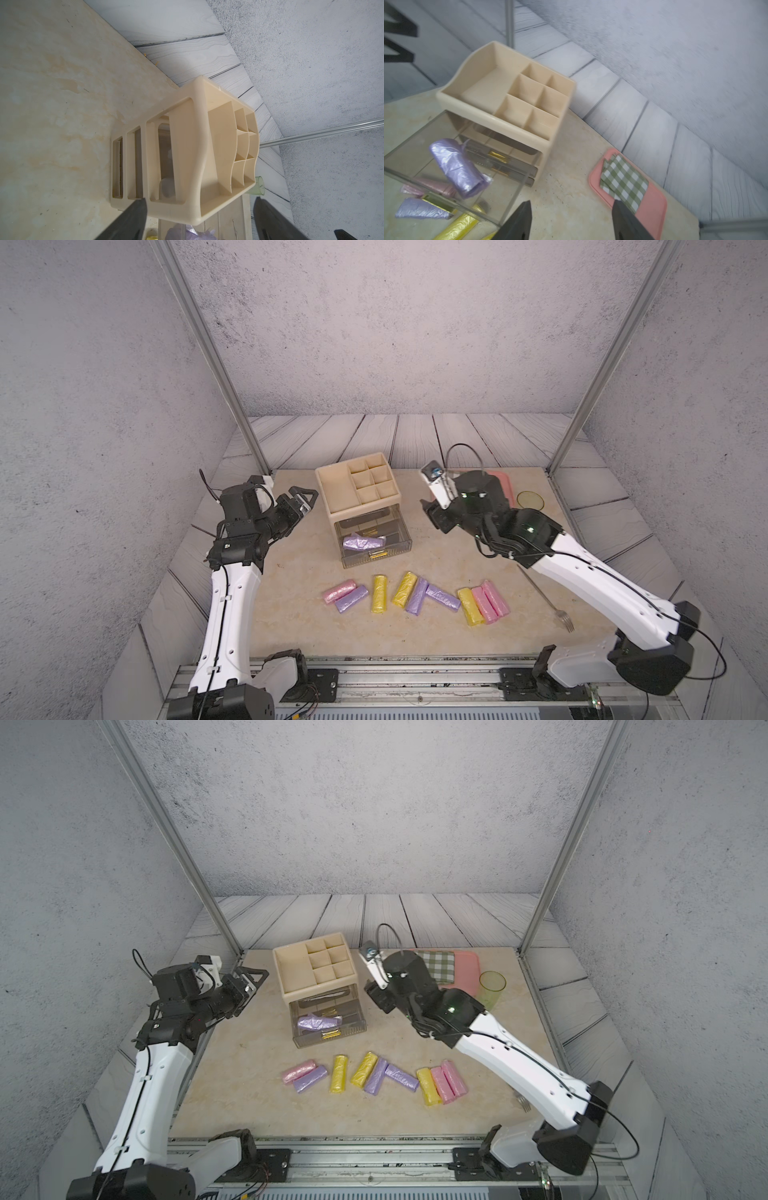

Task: Sort the rolls of trash bags by color and place them into the drawer
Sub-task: Place the roll of trash bags in the drawer, then pick up the roll of trash bags from the center of the board.

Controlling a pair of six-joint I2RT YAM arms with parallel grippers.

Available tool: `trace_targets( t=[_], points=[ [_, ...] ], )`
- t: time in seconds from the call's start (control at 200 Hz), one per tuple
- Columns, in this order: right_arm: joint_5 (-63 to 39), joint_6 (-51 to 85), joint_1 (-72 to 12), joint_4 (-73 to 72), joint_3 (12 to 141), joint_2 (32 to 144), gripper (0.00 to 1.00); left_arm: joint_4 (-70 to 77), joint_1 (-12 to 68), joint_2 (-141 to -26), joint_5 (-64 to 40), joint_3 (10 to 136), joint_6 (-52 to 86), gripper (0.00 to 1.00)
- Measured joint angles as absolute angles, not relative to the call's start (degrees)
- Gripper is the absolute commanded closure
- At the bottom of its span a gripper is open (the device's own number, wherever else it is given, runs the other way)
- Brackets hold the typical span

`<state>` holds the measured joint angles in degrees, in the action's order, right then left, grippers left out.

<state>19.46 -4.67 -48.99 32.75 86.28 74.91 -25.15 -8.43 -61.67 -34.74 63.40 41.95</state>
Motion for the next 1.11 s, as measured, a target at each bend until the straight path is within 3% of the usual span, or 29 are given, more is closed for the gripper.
trace_targets(
  t=[0.18,0.631,1.106],
  points=[
    [17.5,4.9,-45.4,39.5,75.5,67.5,0.37,-26.6,-4.5,-61.8,-34.3,63.4,40.4,0.19],
    [3.9,17.2,-44.9,46.9,56.4,71.6,0.46,-29.7,-2.5,-54.5,-35.0,53.3,38.6,0.19],
    [-2.7,15.0,-45.0,41.3,57.9,92.1,0.39,-34.1,-2.5,-46.0,-35.8,42.8,38.8,0.17]
  ],
)
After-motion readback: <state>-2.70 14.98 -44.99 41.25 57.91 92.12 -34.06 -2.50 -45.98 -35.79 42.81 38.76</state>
